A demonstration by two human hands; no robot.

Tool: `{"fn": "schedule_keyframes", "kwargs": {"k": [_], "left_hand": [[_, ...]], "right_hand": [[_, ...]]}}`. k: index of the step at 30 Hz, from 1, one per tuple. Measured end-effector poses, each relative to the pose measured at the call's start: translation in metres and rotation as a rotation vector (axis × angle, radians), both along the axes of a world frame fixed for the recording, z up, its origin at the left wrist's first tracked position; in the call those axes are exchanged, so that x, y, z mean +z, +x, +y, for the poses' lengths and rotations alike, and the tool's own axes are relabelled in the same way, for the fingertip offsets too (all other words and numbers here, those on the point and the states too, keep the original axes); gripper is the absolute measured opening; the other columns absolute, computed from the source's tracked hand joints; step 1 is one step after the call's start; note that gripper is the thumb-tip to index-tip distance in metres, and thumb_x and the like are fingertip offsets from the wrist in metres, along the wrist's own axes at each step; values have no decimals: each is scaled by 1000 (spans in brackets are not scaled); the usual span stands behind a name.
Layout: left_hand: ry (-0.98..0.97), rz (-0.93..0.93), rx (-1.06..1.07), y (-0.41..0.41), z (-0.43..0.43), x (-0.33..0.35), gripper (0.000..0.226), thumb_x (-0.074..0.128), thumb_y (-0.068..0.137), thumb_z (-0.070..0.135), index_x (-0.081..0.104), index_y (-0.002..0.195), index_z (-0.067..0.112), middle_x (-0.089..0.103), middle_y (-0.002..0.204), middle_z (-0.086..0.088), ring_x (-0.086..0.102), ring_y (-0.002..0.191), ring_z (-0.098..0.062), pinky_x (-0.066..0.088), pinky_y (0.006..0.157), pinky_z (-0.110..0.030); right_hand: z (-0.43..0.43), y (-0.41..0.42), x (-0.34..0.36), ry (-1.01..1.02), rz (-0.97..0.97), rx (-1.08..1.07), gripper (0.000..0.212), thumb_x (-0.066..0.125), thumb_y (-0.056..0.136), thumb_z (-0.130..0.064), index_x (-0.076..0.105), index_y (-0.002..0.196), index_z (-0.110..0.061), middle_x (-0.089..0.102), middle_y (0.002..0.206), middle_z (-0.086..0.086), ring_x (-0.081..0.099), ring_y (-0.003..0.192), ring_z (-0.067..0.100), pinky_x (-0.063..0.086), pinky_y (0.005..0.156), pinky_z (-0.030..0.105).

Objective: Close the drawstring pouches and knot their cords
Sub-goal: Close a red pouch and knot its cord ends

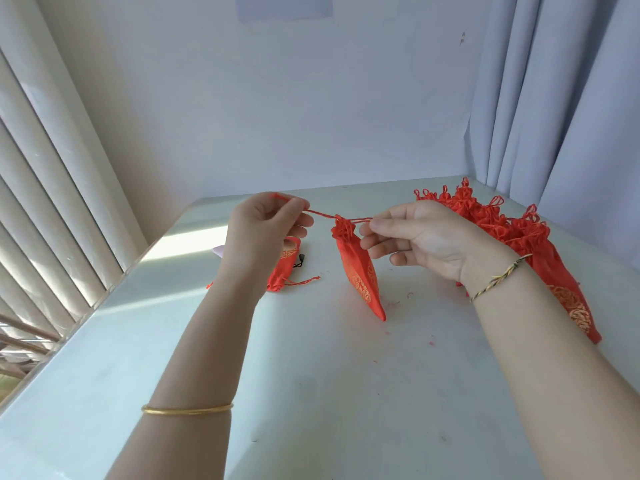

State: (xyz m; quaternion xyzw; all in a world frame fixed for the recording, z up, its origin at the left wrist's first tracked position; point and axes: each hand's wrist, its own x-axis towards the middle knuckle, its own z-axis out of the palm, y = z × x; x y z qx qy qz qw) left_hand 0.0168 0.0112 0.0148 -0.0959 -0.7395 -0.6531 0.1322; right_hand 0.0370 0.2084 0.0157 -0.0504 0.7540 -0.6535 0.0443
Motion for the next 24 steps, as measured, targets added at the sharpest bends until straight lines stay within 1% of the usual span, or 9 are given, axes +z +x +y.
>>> {"fn": "schedule_keyframes", "kwargs": {"k": [3,7,12,14,16,18,22,24], "left_hand": [[43,-43,6,-1,-1,-2,20,50,95,16,65,82,12,66,63,6,56,52,-5,44,50,-15],[96,-86,9,-4,-4,-4,23,46,97,19,63,84,10,66,65,2,56,50,-6,42,46,-14],[137,-103,18,-5,-4,-4,24,44,98,19,62,83,10,66,60,4,55,48,-6,42,44,-14],[141,-101,28,-6,-5,-5,25,44,98,19,61,82,11,66,59,5,55,48,-6,42,44,-15],[146,-104,45,-7,-5,-6,25,44,97,19,61,81,12,66,59,5,55,49,-6,42,44,-15],[150,-115,55,-7,-6,-6,26,45,97,20,62,80,12,66,58,5,55,48,-6,42,44,-15],[123,-138,91,-7,-5,-7,29,44,97,24,62,77,13,65,57,5,55,45,-5,42,43,-14],[92,-150,130,-8,-4,-7,33,44,97,24,59,70,13,59,48,6,50,40,-6,39,41,-14]], "right_hand": [[6,2,-1,78,-20,71,13,57,89,-16,68,84,-10,69,66,-1,61,54,7,43,49,15],[14,4,-1,147,-21,117,10,61,85,-12,69,83,-8,65,59,0,56,45,6,40,43,14],[17,6,-2,185,-44,187,13,60,84,-6,68,93,-3,68,63,4,62,50,10,46,45,16],[16,6,-2,162,-46,190,14,59,86,-5,66,98,-3,69,65,5,63,51,11,48,46,17],[15,5,-2,96,-39,164,12,58,86,-5,63,97,-4,69,65,8,64,51,13,49,47,19],[14,5,-1,35,-19,102,2,58,87,-6,60,87,-6,69,64,8,64,50,14,50,46,20],[13,0,-2,-6,64,-91,14,57,90,-15,57,76,-11,65,57,4,57,42,9,44,41,16],[14,-4,-4,-16,101,-179,20,55,92,-20,56,73,-13,62,56,1,53,40,7,40,40,15]]}}
